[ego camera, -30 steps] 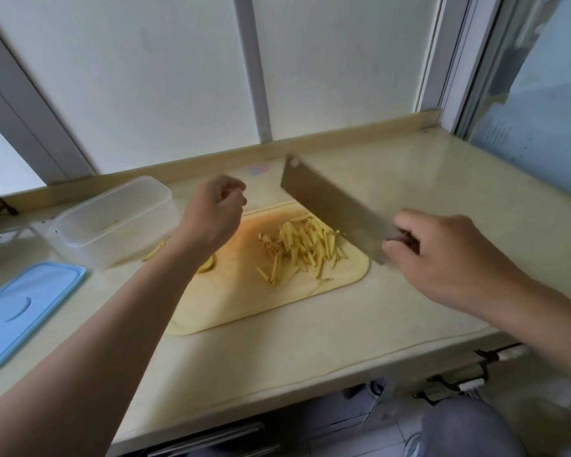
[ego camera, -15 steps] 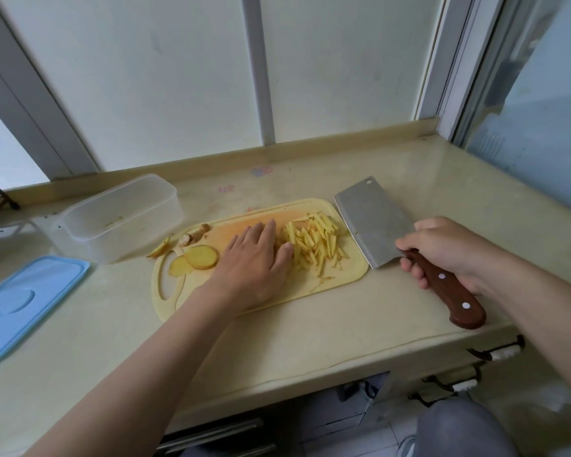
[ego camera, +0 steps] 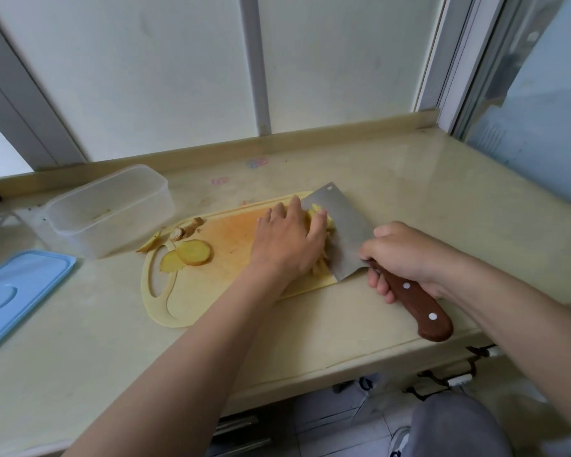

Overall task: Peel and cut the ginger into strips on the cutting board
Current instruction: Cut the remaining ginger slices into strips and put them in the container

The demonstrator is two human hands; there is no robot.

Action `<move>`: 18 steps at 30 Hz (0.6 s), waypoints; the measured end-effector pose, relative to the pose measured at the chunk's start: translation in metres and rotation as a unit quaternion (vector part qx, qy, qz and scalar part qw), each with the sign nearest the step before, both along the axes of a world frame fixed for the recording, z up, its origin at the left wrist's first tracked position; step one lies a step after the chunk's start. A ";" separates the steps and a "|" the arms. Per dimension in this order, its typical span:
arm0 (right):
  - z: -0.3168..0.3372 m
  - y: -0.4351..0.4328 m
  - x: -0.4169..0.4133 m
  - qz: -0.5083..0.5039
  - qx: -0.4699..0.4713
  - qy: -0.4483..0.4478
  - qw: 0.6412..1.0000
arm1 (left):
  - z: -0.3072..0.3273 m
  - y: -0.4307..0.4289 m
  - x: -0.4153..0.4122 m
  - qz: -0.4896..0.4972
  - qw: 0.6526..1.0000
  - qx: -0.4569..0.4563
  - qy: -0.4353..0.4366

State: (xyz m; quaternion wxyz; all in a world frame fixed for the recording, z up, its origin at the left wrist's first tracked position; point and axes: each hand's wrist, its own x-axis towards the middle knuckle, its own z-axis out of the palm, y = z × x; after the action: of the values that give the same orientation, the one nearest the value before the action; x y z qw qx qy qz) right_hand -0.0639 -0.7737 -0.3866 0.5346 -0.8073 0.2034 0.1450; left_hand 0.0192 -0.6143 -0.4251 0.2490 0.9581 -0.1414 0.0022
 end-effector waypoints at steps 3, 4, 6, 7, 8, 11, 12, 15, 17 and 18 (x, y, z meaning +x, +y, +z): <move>-0.001 0.016 0.002 0.010 0.008 -0.001 1.000 | 0.003 -0.009 0.001 0.014 0.997 -0.073 -0.002; -0.001 0.019 0.003 0.009 0.011 -0.004 1.000 | 0.004 -0.010 0.001 0.012 0.996 -0.087 -0.005; -0.001 0.023 0.003 0.006 0.015 -0.010 1.000 | 0.004 -0.011 0.001 0.006 0.995 -0.096 -0.019; -0.001 0.024 0.003 0.004 0.017 -0.012 1.000 | 0.004 -0.012 0.002 0.003 0.995 -0.098 -0.026; -0.002 0.025 0.003 0.002 0.020 -0.013 1.000 | 0.003 -0.013 0.002 0.002 0.994 -0.100 -0.033; -0.001 0.027 0.002 -0.003 0.034 -0.016 0.999 | 0.003 -0.016 0.005 0.005 0.992 -0.107 -0.068; 0.000 0.027 0.002 -0.004 0.039 -0.018 0.999 | 0.004 -0.016 0.007 0.008 0.991 -0.106 -0.075; 0.007 0.027 0.002 -0.008 0.047 -0.031 0.998 | 0.012 -0.017 0.013 0.013 0.992 -0.097 -0.084; 0.014 0.027 0.005 -0.011 0.047 -0.039 0.998 | 0.021 -0.018 0.017 0.009 0.991 -0.096 -0.088; 0.018 0.028 0.006 -0.013 0.047 -0.043 0.998 | 0.026 -0.018 0.018 0.007 0.991 -0.094 -0.093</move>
State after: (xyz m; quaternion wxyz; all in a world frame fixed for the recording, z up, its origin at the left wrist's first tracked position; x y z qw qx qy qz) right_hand -0.0580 -0.7456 -0.3687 0.5825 -0.7839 0.1831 0.1126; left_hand 0.0375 -0.6327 -0.3992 0.3242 0.9269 -0.1566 0.1061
